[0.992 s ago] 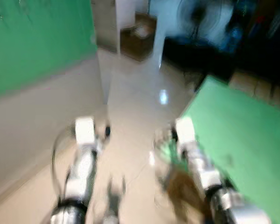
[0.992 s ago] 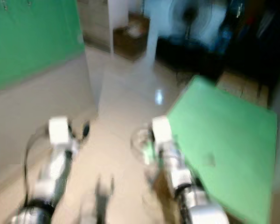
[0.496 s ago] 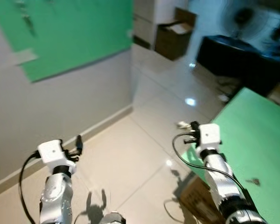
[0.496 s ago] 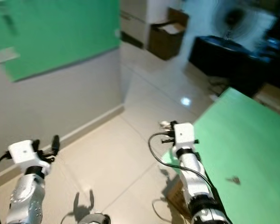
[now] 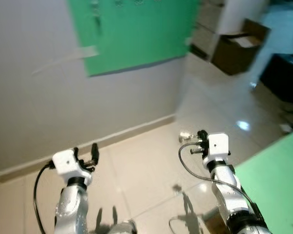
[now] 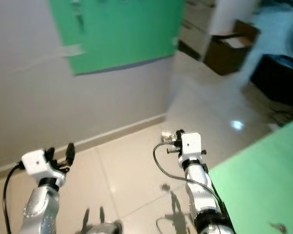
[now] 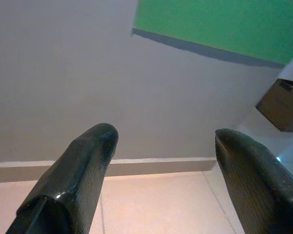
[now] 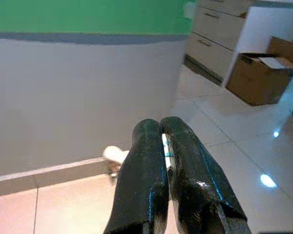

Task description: Hang keys on a hook

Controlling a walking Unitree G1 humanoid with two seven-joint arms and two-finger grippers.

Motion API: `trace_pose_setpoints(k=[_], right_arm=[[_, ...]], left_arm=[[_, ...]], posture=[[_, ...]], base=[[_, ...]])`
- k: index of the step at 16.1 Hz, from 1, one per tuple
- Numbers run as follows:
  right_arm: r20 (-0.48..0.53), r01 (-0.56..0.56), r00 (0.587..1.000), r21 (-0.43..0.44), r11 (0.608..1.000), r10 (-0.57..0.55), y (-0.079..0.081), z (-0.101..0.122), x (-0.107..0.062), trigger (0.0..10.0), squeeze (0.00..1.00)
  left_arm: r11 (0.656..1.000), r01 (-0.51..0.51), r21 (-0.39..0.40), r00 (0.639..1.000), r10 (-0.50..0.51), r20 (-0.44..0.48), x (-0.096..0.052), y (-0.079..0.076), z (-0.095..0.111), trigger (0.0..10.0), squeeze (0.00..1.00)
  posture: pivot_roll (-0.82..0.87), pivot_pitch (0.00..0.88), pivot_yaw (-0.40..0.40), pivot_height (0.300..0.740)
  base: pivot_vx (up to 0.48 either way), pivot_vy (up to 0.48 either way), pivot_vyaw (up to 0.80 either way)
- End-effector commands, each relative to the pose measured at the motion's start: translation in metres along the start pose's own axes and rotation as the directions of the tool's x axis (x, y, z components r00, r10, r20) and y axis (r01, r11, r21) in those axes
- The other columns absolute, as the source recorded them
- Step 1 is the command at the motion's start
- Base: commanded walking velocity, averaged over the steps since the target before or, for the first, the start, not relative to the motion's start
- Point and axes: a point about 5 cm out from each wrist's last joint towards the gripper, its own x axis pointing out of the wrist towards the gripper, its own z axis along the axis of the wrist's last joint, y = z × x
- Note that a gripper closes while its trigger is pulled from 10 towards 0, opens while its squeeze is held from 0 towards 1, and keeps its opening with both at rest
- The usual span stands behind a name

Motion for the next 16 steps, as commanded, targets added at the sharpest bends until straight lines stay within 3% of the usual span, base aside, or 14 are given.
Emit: trace_pose_setpoints(k=[1,6,12,16], right_arm=[[-0.01,-0.013,1.0,-0.016,1.0,0.013,0.004,0.001,0.003,10.0,0.0],[-0.009,-0.005,1.0,0.02,1.0,0.005,0.005,-0.001,0.0,10.0,0.0],[0.014,-0.006,1.0,0.022,1.0,0.006,0.006,0.002,0.002,10.0,0.0],[-0.002,0.019,1.0,0.015,1.0,-0.019,0.004,0.002,0.004,10.0,0.0]], left_arm=[[1.0,0.014,0.028,1.0,-0.014,0.0,0.006,-0.003,0.004,10.0,0.0],[0.999,0.019,0.031,1.0,-0.019,0.002,0.007,-0.002,0.006,10.0,0.0],[0.994,0.083,0.067,0.996,-0.085,0.028,0.018,-0.012,0.015,10.0,0.0],[0.988,0.104,0.111,0.994,-0.105,0.004,0.025,-0.016,0.016,10.0,0.0]], posture=[[-0.04,0.0,-0.007,0.74],[-0.05,0.0,0.003,0.74],[-0.06,0.0,0.014,0.74],[-0.06,0.0,0.022,0.74]], base=[[0.0,0.0,0.67],[0.0,0.0,0.64],[0.0,0.0,0.63],[0.0,0.0,0.0]])
